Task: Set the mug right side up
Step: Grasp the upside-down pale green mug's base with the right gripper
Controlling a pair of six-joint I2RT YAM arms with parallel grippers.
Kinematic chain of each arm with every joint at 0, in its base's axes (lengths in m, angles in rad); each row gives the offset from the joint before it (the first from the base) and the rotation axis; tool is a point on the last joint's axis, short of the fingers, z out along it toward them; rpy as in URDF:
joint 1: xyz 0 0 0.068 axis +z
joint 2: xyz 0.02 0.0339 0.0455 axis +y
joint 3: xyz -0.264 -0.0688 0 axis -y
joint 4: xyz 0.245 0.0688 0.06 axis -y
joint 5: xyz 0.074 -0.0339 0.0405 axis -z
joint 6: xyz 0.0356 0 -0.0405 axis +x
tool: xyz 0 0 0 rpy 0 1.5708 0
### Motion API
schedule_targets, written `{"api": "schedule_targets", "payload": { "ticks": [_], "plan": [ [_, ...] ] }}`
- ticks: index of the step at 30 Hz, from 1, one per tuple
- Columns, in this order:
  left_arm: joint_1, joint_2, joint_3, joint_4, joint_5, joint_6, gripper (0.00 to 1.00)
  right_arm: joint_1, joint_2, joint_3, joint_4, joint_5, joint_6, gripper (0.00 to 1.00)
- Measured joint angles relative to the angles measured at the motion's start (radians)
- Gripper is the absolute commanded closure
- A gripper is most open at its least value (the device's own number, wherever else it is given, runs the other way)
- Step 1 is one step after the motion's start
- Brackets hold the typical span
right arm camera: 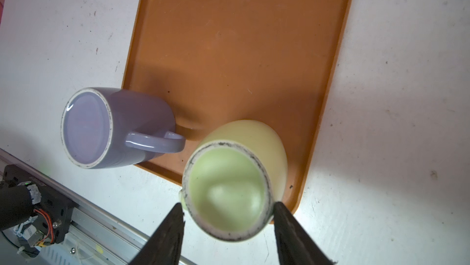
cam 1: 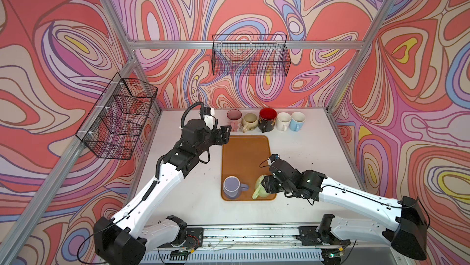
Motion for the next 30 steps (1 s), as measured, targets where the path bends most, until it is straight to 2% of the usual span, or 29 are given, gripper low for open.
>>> {"api": "schedule_targets", "payload": {
  "ticks": [10, 22, 25, 30],
  "plan": [
    [-0.002, -0.204, -0.122, -0.124, 0.026, -0.023, 0.24, 0.026, 0.008, -0.049, 0.021, 0.035, 0.092, 0.34],
    [-0.002, -0.245, -0.166, -0.183, 0.046, -0.023, 0.24, 0.026, 0.114, -0.045, 0.062, 0.066, 0.101, 0.32],
    [-0.002, -0.245, -0.171, -0.184, 0.052, -0.023, 0.24, 0.026, 0.151, -0.019, 0.051, 0.089, 0.085, 0.34],
    [-0.002, -0.245, -0.172, -0.185, 0.053, -0.023, 0.25, 0.012, 0.208, 0.023, 0.050, 0.106, 0.040, 0.44]
  ]
}}
